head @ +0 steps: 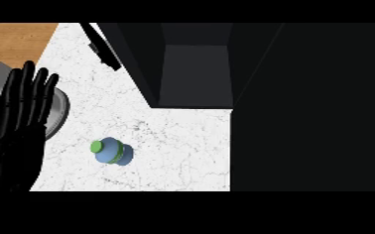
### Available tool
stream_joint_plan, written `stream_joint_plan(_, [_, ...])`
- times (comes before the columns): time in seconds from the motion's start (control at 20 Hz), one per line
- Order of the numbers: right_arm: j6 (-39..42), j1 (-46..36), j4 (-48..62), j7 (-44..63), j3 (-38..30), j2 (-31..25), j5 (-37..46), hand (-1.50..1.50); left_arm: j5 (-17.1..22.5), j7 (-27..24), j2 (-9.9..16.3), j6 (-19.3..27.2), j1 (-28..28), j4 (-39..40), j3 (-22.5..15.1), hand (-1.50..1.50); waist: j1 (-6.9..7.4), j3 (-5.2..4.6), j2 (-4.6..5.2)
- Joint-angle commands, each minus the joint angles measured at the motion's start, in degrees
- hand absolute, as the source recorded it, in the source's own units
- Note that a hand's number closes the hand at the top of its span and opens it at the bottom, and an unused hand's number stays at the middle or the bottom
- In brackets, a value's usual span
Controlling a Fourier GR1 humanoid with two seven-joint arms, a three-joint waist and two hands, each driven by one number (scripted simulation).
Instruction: Pick up the bottled water, place it into the cabinet and close the cabinet
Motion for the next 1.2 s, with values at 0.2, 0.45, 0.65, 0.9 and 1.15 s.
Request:
stream_joint_plan(0.2, [0.2,7.8,-5.7,0.9,1.3,1.2,0.0,-1.50,6.7,0.4,1.1,-10.9,8.4,-10.7,-10.4,-1.50,-0.82,0.33,-1.36])
stream_joint_plan(0.45, [5.8,14.1,-8.5,7.4,6.7,2.1,-10.2,-1.50,19.3,10.3,2.1,-15.3,18.7,-12.3,-16.7,-1.50,-0.53,0.32,-1.47])
stream_joint_plan(0.65, [6.2,19.4,-21.0,13.4,5.8,-0.2,-14.1,-1.50,22.4,16.4,4.6,-13.3,26.1,-24.9,-18.3,-1.50,-0.74,0.32,-1.46])
stream_joint_plan(0.9, [5.3,17.8,-23.5,17.7,1.5,-1.8,-18.2,-1.50,24.4,16.9,7.0,-14.8,33.2,-32.2,-18.8,-1.50,0.35,0.32,-1.41])
stream_joint_plan(1.15, [7.1,19.5,-24.0,16.2,-0.3,-1.8,-20.2,-1.50,21.3,17.5,6.0,-12.8,32.3,-31.9,-20.1,-1.50,-0.38,0.40,-1.36])
